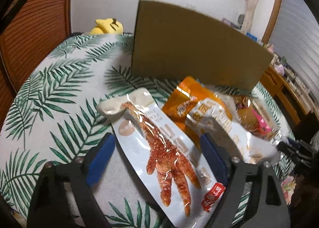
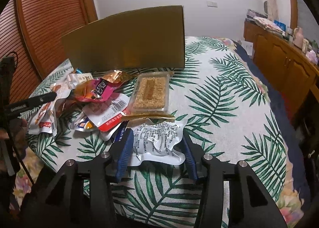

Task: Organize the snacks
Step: 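Close the left tool on the white chicken-feet packet, then lift both held packets and carry them over the cardboard box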

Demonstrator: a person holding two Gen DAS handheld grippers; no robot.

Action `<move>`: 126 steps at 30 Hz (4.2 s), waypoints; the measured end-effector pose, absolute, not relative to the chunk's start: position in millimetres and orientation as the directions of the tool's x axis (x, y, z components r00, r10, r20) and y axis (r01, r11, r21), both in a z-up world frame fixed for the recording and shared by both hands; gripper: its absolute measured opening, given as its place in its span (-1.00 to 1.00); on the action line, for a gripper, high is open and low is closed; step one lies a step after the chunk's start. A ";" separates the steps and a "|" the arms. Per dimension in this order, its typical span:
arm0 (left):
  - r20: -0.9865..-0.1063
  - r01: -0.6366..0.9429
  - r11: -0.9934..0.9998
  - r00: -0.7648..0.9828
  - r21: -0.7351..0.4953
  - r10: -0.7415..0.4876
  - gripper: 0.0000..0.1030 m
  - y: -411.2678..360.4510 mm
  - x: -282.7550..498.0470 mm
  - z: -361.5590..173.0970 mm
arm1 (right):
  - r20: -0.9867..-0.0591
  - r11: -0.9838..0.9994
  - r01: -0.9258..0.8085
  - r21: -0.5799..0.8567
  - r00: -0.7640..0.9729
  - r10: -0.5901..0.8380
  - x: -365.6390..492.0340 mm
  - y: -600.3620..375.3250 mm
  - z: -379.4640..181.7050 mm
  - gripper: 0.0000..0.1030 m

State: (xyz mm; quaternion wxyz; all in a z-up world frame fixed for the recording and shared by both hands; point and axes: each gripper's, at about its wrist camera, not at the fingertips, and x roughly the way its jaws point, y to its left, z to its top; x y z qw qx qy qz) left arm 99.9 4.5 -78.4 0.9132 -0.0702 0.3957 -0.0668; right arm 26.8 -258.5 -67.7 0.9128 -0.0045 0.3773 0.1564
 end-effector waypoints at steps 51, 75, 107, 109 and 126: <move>-0.714 0.120 0.980 0.672 -0.157 -0.197 -0.43 42.5 82.1 -69.2 | -0.697 0.950 -0.290 0.111 0.659 0.282 16.0 -251.3 -73.8 -0.15; -0.643 0.108 0.976 0.738 -0.187 -0.205 -0.43 56.8 62.5 -48.8 | -0.640 0.934 -0.335 0.122 0.693 0.332 -9.7 -259.2 -46.8 -0.60; -0.483 0.282 0.943 0.810 -0.176 -0.332 -0.42 1.4 126.3 51.8 | -0.499 0.933 -0.357 -0.033 0.815 0.294 26.6 -265.2 48.9 -0.59; -0.477 0.292 0.941 0.811 -0.174 -0.340 -0.42 -3.4 135.1 56.4 | -0.485 0.930 -0.363 -0.049 0.823 0.296 34.5 -261.5 57.2 -0.59; -0.507 0.326 0.932 0.784 -0.158 -0.360 -0.42 -15.9 216.3 51.9 | -0.445 0.892 -0.447 -0.057 0.812 0.379 117.2 -210.2 71.2 -0.58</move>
